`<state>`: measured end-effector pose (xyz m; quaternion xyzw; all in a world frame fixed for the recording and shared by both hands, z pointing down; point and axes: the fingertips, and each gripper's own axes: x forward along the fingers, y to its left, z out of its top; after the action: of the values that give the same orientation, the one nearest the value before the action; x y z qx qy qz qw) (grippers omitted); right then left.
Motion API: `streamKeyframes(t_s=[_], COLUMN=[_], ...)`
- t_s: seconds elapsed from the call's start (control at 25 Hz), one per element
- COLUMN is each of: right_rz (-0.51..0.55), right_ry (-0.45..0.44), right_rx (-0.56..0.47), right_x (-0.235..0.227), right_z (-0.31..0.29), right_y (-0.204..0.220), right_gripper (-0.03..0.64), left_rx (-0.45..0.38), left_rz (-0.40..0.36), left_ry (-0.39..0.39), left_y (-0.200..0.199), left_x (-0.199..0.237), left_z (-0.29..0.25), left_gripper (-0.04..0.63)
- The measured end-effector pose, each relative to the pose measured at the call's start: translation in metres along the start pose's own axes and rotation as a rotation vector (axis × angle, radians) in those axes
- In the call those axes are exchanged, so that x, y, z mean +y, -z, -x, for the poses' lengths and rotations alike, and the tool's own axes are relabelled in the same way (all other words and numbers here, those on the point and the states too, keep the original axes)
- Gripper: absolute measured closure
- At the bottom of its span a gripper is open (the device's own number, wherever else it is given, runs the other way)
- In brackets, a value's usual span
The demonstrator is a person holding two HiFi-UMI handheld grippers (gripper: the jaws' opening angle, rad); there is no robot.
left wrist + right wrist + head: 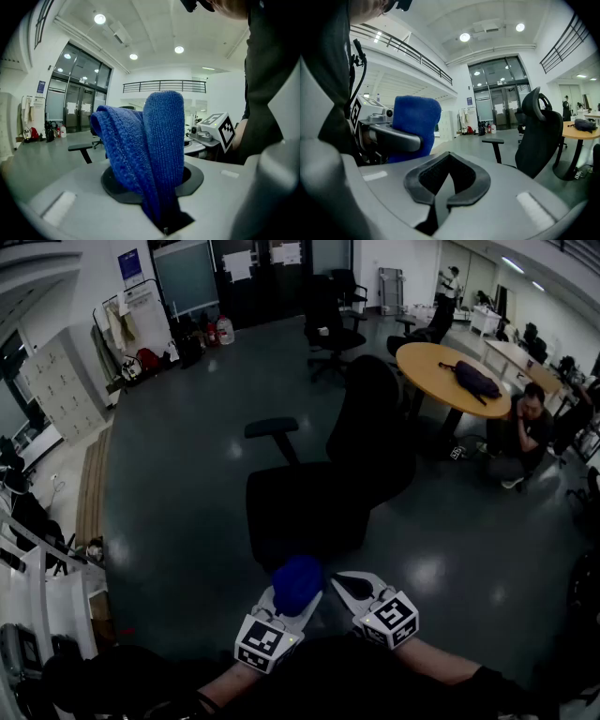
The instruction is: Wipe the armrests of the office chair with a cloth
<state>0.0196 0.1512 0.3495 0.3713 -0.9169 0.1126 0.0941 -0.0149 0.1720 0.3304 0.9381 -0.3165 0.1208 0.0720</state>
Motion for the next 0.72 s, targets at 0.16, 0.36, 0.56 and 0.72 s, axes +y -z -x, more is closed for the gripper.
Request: streamKeyframes(t_s=[0.16,0.36,0.56,0.72], right_rz=[0.003,-0.007,-0.031,-0.068], right_ry=[-0.017,-0.025,-0.031,-0.043], right_rx=[-0.004,0.000,-0.021,-0.015], right_x=[0.004,0.008,0.003,0.000], right_z=[-0.001,0.000,0.006,0.011], right_y=[0.013,0.017,0.018,0.024], right_gripper=[0.614,0.614,0.614,0.614], left_rx=[0.000,0.006,0.018,0.045], left_rz=[0.002,0.009,0.018,0.033], left_ry=[-0.002,-0.005,-0.021,-0.043], left_y=[0.001,0.003,0.007,0.011], left_x=[0.000,-0.001,-0.004,-0.005], left_z=[0.001,0.004,0.001,0.000], left_gripper=[0.456,0.456,0.456,0.456])
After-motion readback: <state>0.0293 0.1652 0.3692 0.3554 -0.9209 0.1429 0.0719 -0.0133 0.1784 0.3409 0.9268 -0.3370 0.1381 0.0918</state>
